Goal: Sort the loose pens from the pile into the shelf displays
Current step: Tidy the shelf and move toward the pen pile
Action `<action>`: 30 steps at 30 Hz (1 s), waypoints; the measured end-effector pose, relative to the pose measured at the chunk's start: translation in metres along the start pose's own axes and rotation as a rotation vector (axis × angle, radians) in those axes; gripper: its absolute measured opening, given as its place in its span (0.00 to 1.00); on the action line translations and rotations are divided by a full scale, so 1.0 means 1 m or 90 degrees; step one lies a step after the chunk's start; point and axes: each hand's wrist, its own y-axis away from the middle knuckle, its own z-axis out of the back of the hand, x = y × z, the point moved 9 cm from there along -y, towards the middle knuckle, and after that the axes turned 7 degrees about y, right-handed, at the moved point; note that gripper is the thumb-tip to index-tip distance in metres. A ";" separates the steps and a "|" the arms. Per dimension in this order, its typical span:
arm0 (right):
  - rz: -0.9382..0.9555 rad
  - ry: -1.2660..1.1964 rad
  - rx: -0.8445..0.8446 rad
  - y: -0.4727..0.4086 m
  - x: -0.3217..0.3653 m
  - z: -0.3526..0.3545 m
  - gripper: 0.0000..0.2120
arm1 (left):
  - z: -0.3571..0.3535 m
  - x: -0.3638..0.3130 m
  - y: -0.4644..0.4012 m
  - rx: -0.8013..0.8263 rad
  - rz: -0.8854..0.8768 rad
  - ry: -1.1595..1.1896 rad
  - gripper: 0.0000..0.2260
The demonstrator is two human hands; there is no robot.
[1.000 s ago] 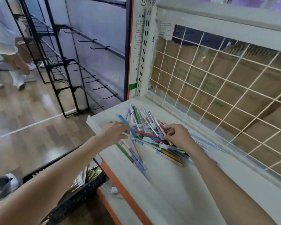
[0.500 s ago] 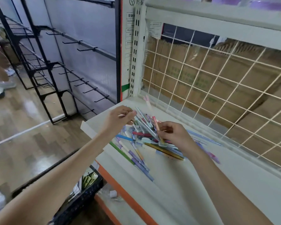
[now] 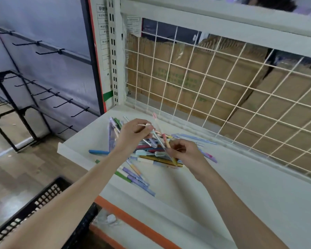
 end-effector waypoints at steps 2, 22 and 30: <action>-0.008 -0.020 -0.013 0.008 -0.007 0.011 0.04 | -0.019 -0.001 0.002 0.049 0.005 0.019 0.07; -0.023 -0.186 -0.345 0.224 -0.099 0.280 0.08 | -0.338 -0.052 0.132 0.286 -0.056 0.141 0.07; -0.072 -0.141 -0.460 0.353 -0.171 0.403 0.09 | -0.504 -0.053 0.236 0.406 -0.099 0.127 0.12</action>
